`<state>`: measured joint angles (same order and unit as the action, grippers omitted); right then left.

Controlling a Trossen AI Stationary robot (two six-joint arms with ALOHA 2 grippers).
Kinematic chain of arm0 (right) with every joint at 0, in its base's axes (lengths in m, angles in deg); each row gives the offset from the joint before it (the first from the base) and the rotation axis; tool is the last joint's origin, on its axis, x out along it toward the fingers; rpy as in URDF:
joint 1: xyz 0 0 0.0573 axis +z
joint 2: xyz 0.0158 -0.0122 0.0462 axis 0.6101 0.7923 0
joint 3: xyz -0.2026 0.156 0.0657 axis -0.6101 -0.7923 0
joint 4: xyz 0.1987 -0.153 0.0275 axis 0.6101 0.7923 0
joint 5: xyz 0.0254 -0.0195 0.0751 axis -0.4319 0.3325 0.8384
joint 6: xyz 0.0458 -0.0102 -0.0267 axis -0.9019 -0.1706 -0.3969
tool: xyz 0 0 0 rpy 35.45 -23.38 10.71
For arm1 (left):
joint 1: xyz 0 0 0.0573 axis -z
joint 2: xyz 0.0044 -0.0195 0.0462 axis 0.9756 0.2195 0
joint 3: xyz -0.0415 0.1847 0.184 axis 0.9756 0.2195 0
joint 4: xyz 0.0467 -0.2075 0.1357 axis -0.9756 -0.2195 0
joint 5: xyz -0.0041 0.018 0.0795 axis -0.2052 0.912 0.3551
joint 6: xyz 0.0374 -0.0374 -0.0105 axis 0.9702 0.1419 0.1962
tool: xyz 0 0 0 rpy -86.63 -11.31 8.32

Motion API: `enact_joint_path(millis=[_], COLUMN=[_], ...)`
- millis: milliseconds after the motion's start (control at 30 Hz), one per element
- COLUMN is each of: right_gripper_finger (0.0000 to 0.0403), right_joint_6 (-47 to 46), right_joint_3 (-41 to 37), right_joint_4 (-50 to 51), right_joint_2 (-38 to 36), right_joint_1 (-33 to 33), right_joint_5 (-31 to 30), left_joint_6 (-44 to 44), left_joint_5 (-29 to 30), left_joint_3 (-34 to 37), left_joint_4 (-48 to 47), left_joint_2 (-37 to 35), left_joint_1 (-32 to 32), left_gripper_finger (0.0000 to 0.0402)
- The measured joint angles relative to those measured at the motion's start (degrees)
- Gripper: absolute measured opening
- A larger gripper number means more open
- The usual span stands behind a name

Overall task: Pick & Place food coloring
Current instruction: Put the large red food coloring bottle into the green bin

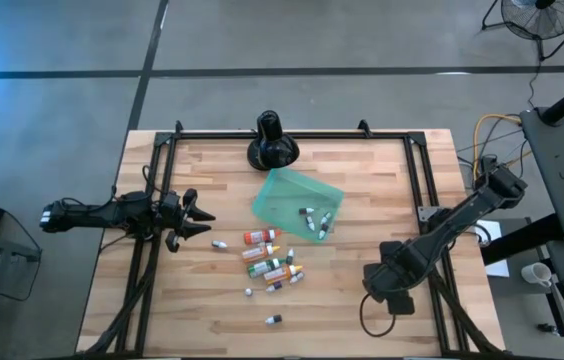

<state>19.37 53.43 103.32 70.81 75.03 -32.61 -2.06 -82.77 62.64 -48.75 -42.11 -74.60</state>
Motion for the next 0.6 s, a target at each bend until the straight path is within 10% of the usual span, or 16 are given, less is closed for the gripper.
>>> enact_joint_path(millis=[600], right_gripper_finger=[0.0203], right_joint_6=[0.43], right_joint_3=[-0.63], right_joint_4=[-1.64], right_joint_2=[-0.07], right_joint_1=[-0.85], right_joint_5=[-0.12], left_joint_6=[0.01], left_joint_5=[0.00], left_joint_3=[-0.01], left_joint_4=[-0.01], left_joint_2=[0.00], left_joint_1=[0.02], left_gripper_finger=[0.0117])
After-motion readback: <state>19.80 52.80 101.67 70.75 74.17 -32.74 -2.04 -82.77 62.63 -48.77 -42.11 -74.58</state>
